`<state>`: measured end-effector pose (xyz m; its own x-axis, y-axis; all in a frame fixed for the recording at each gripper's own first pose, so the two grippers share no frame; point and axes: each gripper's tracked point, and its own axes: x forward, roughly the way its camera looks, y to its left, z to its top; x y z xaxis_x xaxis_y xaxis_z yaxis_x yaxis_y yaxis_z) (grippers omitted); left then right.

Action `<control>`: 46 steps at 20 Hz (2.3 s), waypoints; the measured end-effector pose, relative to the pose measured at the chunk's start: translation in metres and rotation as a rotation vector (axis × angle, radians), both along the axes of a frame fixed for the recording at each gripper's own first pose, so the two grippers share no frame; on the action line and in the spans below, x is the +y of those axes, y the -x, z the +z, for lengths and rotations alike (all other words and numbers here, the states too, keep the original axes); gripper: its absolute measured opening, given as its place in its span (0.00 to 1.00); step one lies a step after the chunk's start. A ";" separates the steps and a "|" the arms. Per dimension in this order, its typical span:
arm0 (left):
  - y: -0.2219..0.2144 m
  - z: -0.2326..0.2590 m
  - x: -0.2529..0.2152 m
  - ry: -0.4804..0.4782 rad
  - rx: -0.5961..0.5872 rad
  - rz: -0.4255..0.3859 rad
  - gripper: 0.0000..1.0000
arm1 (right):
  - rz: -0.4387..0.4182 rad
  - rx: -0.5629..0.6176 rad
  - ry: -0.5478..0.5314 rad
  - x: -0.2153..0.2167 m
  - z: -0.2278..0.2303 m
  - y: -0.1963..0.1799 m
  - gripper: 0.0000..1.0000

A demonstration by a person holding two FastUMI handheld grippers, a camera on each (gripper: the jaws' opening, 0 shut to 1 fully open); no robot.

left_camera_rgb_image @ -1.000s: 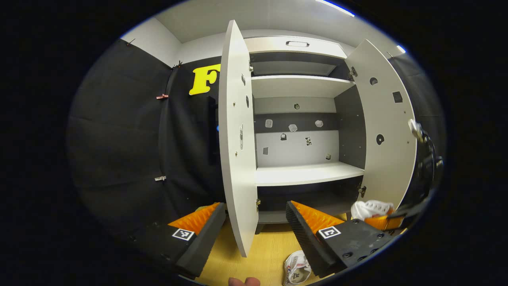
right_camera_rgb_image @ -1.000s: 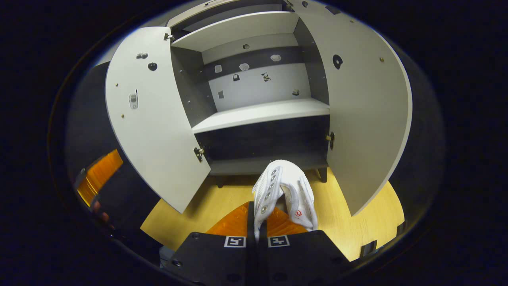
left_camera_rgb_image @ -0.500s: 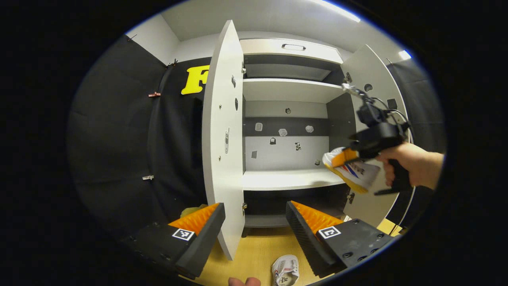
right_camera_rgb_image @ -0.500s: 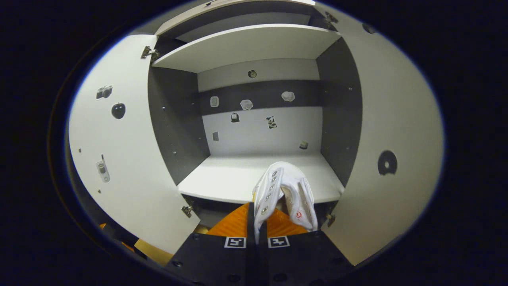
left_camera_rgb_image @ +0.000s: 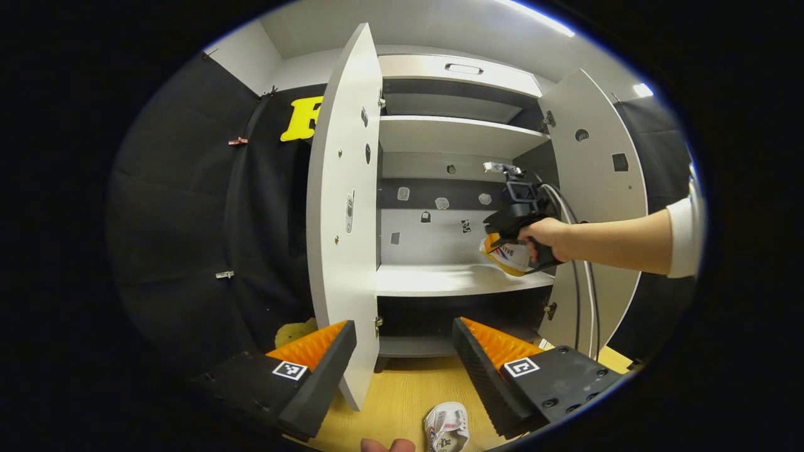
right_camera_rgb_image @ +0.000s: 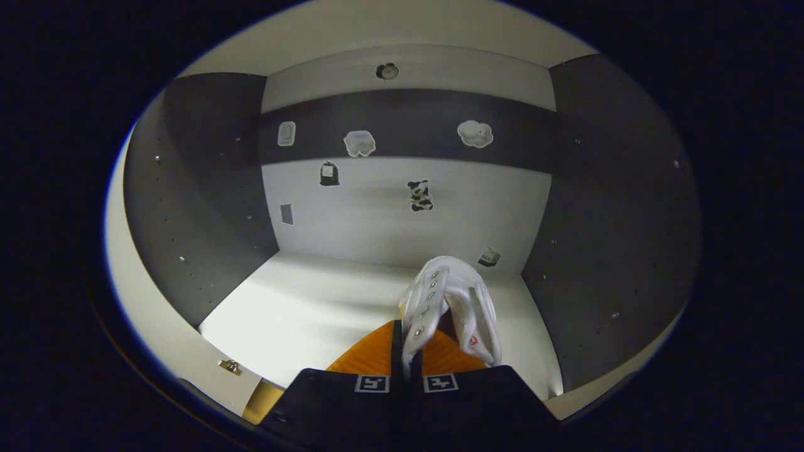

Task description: Grab one shoe with the right hand and put it into the shoe cabinet, grab the other shoe with the left hand and put it into the shoe cabinet; then close the right door with the right hand and the left door with the left hand.

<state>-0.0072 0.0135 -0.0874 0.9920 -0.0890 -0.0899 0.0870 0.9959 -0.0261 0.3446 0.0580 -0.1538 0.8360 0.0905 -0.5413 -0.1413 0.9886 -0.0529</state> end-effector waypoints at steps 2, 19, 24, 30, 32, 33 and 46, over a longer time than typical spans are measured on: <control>0.000 -0.005 -0.003 0.001 0.009 -0.008 0.97 | -0.008 0.024 0.061 -0.007 -0.018 -0.019 0.05; 0.007 -0.016 -0.014 0.035 0.042 -0.009 0.99 | -0.031 0.005 0.077 0.001 -0.015 -0.007 0.77; 0.011 -0.018 -0.021 0.037 0.046 -0.021 0.99 | -0.024 -0.159 -0.011 0.004 0.038 0.038 0.98; 0.014 -0.036 -0.015 0.027 0.052 -0.028 0.99 | 0.020 -0.339 -0.120 0.005 0.110 0.144 0.98; 0.016 -0.054 -0.016 0.027 0.069 -0.050 0.99 | 0.024 -0.381 -0.161 0.001 0.129 0.183 0.98; 0.019 -0.066 -0.017 0.018 0.081 -0.059 0.99 | 0.019 -0.403 -0.167 -0.004 0.136 0.199 0.98; 0.067 -0.291 -0.057 -0.054 0.431 -0.253 0.74 | 0.010 -0.466 -0.122 -0.057 0.158 0.314 0.98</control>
<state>-0.0740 -0.0438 -0.3787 0.8116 -0.3054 -0.4980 0.3182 0.9460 -0.0617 0.0303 0.0012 0.0040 0.9858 0.1389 -0.0943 -0.1392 0.9903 0.0033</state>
